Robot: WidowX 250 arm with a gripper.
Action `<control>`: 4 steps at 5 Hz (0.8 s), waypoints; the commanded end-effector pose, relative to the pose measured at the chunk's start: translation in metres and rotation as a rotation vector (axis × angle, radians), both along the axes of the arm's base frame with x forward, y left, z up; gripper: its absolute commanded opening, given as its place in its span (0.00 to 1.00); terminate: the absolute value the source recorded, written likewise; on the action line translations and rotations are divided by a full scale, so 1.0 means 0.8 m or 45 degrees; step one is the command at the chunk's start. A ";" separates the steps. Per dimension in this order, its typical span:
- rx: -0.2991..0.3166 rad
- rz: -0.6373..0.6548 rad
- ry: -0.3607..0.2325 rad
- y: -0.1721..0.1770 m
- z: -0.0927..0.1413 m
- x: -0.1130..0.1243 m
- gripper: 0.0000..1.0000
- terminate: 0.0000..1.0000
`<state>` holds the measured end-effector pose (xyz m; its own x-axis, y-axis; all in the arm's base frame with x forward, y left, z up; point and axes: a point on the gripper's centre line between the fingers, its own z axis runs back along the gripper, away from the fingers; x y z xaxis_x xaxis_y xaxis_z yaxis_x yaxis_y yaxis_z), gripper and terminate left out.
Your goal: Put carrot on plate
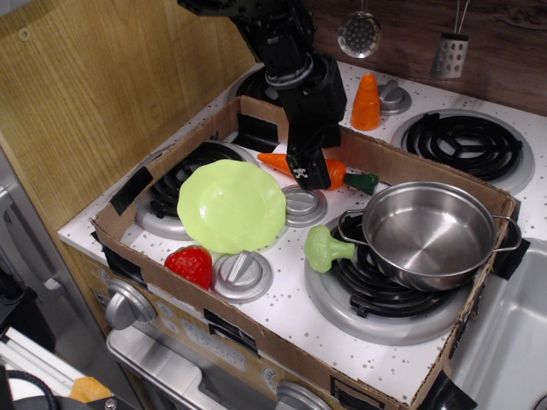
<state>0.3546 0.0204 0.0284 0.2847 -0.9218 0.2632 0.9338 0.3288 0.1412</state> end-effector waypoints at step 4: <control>0.054 0.017 -0.071 -0.023 -0.044 -0.009 1.00 0.00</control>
